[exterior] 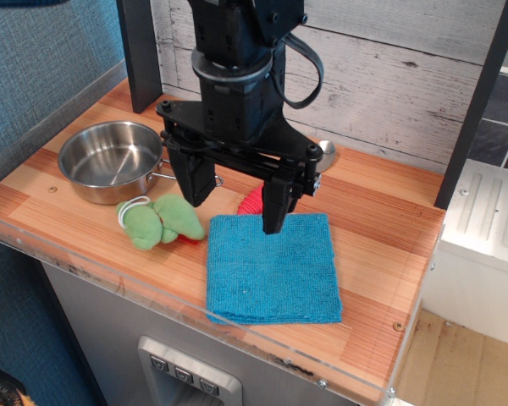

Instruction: Move the blue cloth to the top right corner of the table.

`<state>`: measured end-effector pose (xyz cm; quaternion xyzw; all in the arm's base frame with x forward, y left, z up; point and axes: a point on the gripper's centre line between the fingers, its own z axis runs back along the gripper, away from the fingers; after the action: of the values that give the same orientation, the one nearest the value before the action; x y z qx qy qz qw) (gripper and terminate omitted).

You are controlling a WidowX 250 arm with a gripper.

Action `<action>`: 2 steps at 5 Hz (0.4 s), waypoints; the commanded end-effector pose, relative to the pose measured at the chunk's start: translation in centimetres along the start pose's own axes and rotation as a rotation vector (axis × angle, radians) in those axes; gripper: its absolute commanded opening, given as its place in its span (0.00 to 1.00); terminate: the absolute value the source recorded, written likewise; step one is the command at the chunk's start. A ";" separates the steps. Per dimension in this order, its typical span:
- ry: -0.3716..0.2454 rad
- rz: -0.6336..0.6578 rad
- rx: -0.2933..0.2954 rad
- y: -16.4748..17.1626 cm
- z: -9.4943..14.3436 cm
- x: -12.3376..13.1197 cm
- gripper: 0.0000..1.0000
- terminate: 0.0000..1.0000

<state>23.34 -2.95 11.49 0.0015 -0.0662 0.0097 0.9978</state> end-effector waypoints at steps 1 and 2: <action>0.000 0.000 0.000 0.0 0.0 0.0 1.00 0.00; -0.031 0.004 0.047 0.6 -1.5 0.2 1.00 0.00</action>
<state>23.35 -2.13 9.24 0.0270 -0.0666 0.0194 0.9972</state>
